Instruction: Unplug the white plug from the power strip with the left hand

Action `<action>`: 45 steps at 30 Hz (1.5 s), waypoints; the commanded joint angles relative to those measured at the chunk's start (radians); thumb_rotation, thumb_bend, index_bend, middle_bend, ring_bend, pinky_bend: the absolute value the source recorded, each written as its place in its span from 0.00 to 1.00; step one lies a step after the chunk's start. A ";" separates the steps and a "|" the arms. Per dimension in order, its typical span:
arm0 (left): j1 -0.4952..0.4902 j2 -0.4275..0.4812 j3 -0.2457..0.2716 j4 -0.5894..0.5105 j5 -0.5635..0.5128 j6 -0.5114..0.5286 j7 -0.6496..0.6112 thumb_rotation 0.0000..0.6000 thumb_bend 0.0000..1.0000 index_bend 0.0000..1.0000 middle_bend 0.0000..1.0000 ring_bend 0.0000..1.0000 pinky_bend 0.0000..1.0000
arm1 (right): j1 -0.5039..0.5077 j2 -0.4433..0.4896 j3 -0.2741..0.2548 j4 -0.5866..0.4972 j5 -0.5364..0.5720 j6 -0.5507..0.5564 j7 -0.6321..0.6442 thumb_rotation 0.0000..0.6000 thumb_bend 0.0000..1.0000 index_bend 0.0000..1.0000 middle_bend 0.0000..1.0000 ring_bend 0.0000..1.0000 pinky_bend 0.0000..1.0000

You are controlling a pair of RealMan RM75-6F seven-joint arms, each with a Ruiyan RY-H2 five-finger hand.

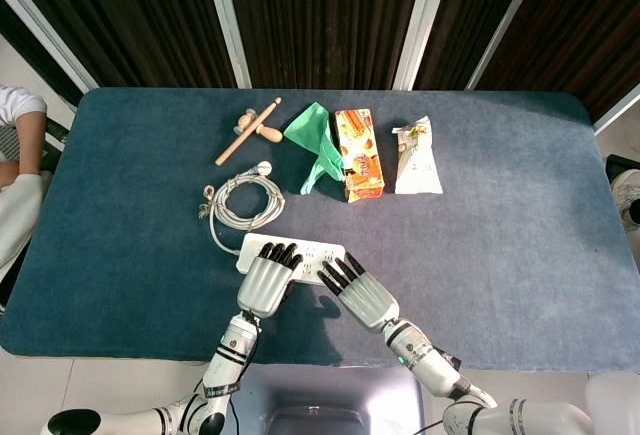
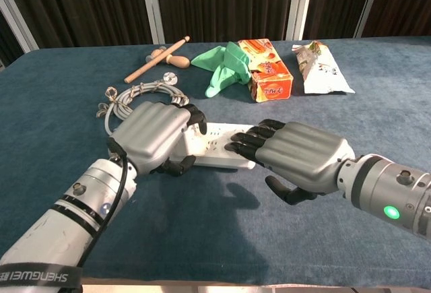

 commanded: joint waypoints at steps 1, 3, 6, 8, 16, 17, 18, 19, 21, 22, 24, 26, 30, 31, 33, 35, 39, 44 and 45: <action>0.000 0.002 -0.001 -0.002 -0.001 0.000 0.002 1.00 0.55 0.39 0.55 0.37 0.31 | 0.023 -0.013 -0.007 -0.008 0.060 -0.002 -0.075 1.00 0.90 0.00 0.01 0.00 0.05; 0.001 0.004 -0.001 -0.004 -0.002 0.001 0.001 1.00 0.55 0.39 0.55 0.37 0.32 | 0.029 -0.016 -0.011 -0.013 0.085 0.001 -0.094 1.00 0.95 0.00 0.02 0.00 0.05; 0.002 0.009 -0.002 -0.008 -0.003 0.001 0.001 1.00 0.56 0.39 0.55 0.37 0.32 | 0.040 -0.021 -0.018 -0.015 0.111 0.010 -0.112 1.00 0.98 0.00 0.03 0.00 0.05; 0.002 0.011 -0.003 -0.011 -0.005 0.002 -0.002 1.00 0.56 0.39 0.55 0.37 0.32 | 0.045 -0.024 -0.022 -0.013 0.121 0.014 -0.114 1.00 0.98 0.00 0.03 0.00 0.06; 0.000 0.017 -0.009 -0.016 -0.003 0.008 -0.011 1.00 0.56 0.39 0.55 0.37 0.32 | 0.070 -0.037 -0.041 -0.004 0.170 0.029 -0.133 1.00 0.98 0.00 0.03 0.00 0.06; -0.001 0.017 -0.010 -0.015 -0.002 0.010 -0.011 1.00 0.56 0.39 0.55 0.37 0.32 | 0.073 -0.038 -0.042 -0.005 0.177 0.032 -0.136 1.00 0.98 0.00 0.03 0.00 0.06; -0.001 0.017 -0.012 -0.015 -0.002 0.012 -0.011 1.00 0.56 0.39 0.55 0.37 0.32 | 0.075 -0.039 -0.044 -0.006 0.184 0.034 -0.137 1.00 0.98 0.00 0.03 0.00 0.06; -0.002 0.018 -0.013 -0.014 0.000 0.013 -0.010 1.00 0.56 0.39 0.55 0.37 0.32 | 0.078 -0.040 -0.045 -0.007 0.192 0.036 -0.139 1.00 0.98 0.00 0.03 0.00 0.06; -0.005 0.020 -0.015 -0.013 0.004 0.018 -0.012 1.00 0.56 0.39 0.56 0.37 0.33 | 0.085 -0.040 -0.047 -0.010 0.210 0.039 -0.148 1.00 0.98 0.00 0.03 0.00 0.06; -0.006 0.021 -0.016 -0.012 0.006 0.019 -0.011 1.00 0.56 0.39 0.56 0.37 0.33 | 0.088 -0.040 -0.047 -0.012 0.219 0.040 -0.151 1.00 0.98 0.00 0.03 0.00 0.06; -0.007 0.024 -0.017 -0.012 0.007 0.022 -0.012 1.00 0.56 0.40 0.56 0.37 0.33 | 0.094 -0.040 -0.049 -0.016 0.233 0.043 -0.157 1.00 0.98 0.00 0.03 0.00 0.06; -0.007 0.029 -0.018 -0.013 0.009 0.026 -0.012 1.00 0.56 0.40 0.56 0.37 0.33 | 0.100 -0.039 -0.052 -0.019 0.242 0.049 -0.158 1.00 0.98 0.00 0.03 0.00 0.06; -0.008 0.036 -0.021 -0.020 0.015 0.034 -0.014 1.00 0.56 0.40 0.56 0.37 0.33 | 0.104 -0.036 -0.057 -0.021 0.246 0.057 -0.159 1.00 0.98 0.00 0.03 0.00 0.06; -0.009 0.041 -0.025 -0.025 0.018 0.040 -0.016 1.00 0.56 0.40 0.56 0.37 0.33 | 0.105 -0.035 -0.059 -0.022 0.248 0.061 -0.159 1.00 0.98 0.00 0.03 0.00 0.06; -0.011 0.070 -0.043 -0.055 0.037 0.074 -0.026 1.00 0.56 0.40 0.56 0.37 0.33 | 0.107 -0.024 -0.060 -0.030 0.249 0.078 -0.155 1.00 0.98 0.00 0.03 0.00 0.06; -0.004 0.108 -0.047 -0.095 0.046 0.088 -0.032 1.00 0.56 0.40 0.56 0.37 0.33 | 0.105 -0.002 -0.064 -0.050 0.232 0.095 -0.142 1.00 0.98 0.00 0.03 0.00 0.06; 0.023 0.199 -0.052 -0.161 0.044 0.110 -0.034 1.00 0.56 0.40 0.56 0.37 0.33 | 0.089 0.079 -0.073 -0.125 0.172 0.136 -0.078 1.00 0.95 0.00 0.04 0.00 0.06; 0.058 0.292 -0.059 -0.184 0.005 0.104 -0.067 1.00 0.56 0.40 0.55 0.37 0.32 | 0.056 0.215 -0.090 -0.233 0.064 0.206 0.019 1.00 0.82 0.00 0.03 0.00 0.06; 0.064 0.306 -0.059 -0.182 -0.006 0.098 -0.075 1.00 0.55 0.40 0.55 0.37 0.32 | 0.049 0.243 -0.094 -0.254 0.046 0.218 0.036 1.00 0.81 0.00 0.03 0.00 0.06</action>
